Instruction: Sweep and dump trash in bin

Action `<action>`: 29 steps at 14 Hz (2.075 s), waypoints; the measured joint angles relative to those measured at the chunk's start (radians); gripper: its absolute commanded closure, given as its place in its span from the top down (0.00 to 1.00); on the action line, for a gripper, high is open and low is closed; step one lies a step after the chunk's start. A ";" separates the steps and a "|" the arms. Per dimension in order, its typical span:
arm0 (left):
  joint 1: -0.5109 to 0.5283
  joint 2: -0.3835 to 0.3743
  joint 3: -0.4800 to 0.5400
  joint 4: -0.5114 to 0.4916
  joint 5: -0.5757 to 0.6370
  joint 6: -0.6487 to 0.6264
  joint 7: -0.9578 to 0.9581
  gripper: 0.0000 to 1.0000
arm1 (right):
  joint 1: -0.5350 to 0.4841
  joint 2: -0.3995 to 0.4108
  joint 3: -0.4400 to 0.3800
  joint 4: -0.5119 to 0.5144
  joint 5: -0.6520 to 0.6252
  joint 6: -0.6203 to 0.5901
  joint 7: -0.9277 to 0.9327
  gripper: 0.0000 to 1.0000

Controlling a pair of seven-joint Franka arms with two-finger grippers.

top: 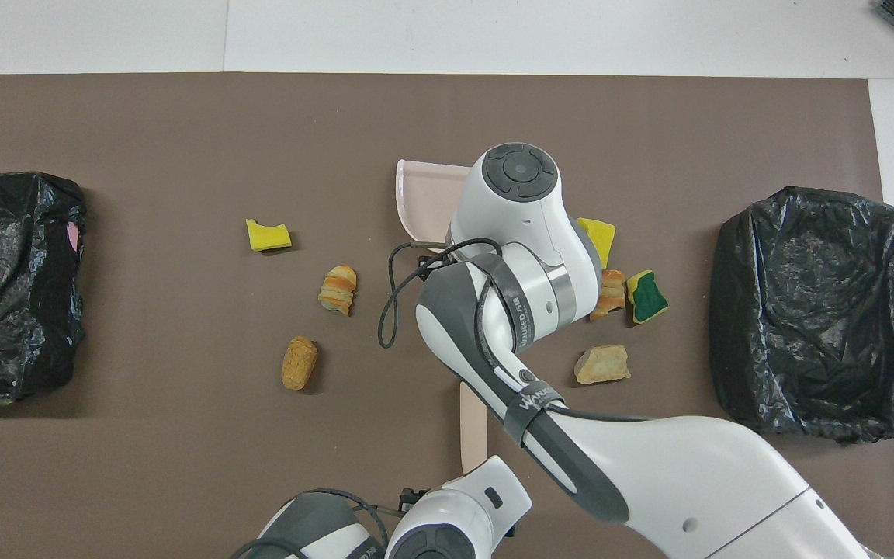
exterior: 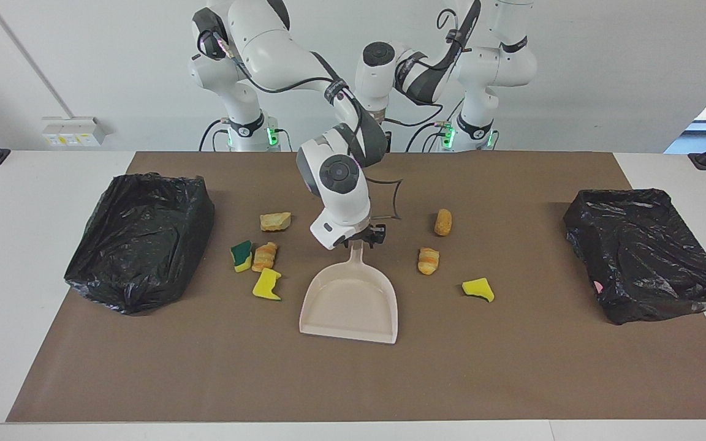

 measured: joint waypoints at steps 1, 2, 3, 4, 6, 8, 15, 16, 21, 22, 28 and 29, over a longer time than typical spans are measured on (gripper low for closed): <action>0.000 0.012 -0.003 0.000 0.000 0.005 0.000 0.94 | -0.006 0.000 -0.001 0.001 0.000 0.000 -0.035 0.00; 0.000 0.026 -0.005 0.000 0.000 0.009 0.000 0.90 | -0.015 0.000 -0.001 0.002 0.000 0.000 -0.070 0.00; -0.001 0.040 -0.008 0.000 0.000 0.011 0.000 0.85 | -0.027 -0.002 -0.002 0.006 0.000 -0.005 -0.100 0.00; -0.002 0.053 -0.013 -0.001 0.000 0.012 0.000 0.80 | -0.040 -0.010 -0.002 0.012 -0.002 -0.022 -0.140 0.00; -0.013 0.083 -0.018 -0.001 -0.001 0.017 -0.016 0.78 | -0.061 -0.038 -0.010 0.028 -0.002 -0.093 -0.281 0.00; -0.016 0.104 -0.020 0.000 -0.001 0.026 -0.032 0.71 | -0.091 -0.080 -0.015 0.031 -0.002 -0.130 -0.443 0.00; -0.015 0.114 -0.016 0.010 -0.001 0.025 -0.034 0.56 | -0.185 -0.148 -0.018 0.027 -0.128 -0.261 -0.974 0.00; -0.015 0.114 -0.015 0.015 -0.001 0.017 -0.034 0.55 | -0.184 -0.148 -0.018 0.025 -0.159 -0.268 -1.042 0.00; -0.014 0.114 -0.015 0.025 -0.001 -0.009 -0.035 0.49 | -0.185 -0.161 -0.018 -0.021 -0.284 -0.254 -1.327 0.00; -0.014 0.114 -0.016 0.025 -0.001 -0.010 -0.035 0.43 | -0.194 -0.170 -0.019 -0.045 -0.301 -0.232 -1.383 0.00; -0.013 0.114 -0.013 0.026 -0.001 -0.037 -0.034 0.00 | -0.206 -0.195 -0.016 -0.103 -0.373 -0.192 -1.539 0.00; -0.010 0.114 -0.011 0.029 -0.001 -0.049 -0.034 0.00 | -0.198 -0.197 -0.014 -0.112 -0.376 -0.192 -1.540 0.00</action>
